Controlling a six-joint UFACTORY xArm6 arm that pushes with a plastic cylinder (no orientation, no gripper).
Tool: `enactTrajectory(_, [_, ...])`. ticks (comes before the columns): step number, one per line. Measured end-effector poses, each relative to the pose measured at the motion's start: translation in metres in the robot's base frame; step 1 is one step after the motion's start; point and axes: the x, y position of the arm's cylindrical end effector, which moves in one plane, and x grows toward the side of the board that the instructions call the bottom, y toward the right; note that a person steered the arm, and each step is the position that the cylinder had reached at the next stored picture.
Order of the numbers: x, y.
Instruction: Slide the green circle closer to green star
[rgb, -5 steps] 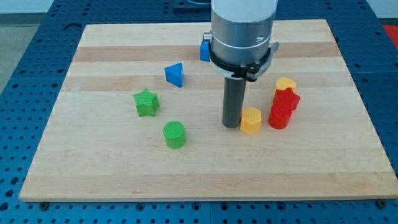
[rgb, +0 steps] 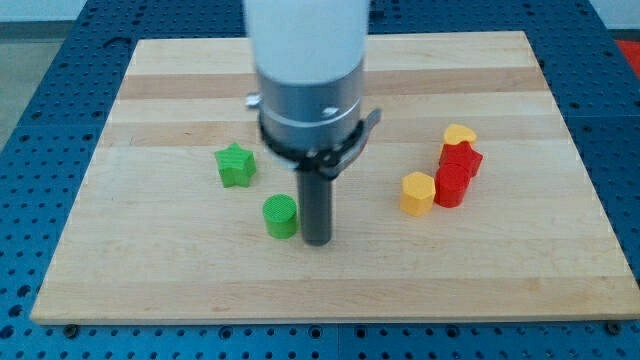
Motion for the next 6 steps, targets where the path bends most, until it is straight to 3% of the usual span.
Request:
enactTrajectory(2, [-0.006, -0.013])
enactTrajectory(3, [-0.030, -0.036])
enactTrajectory(6, [-0.038, -0.037])
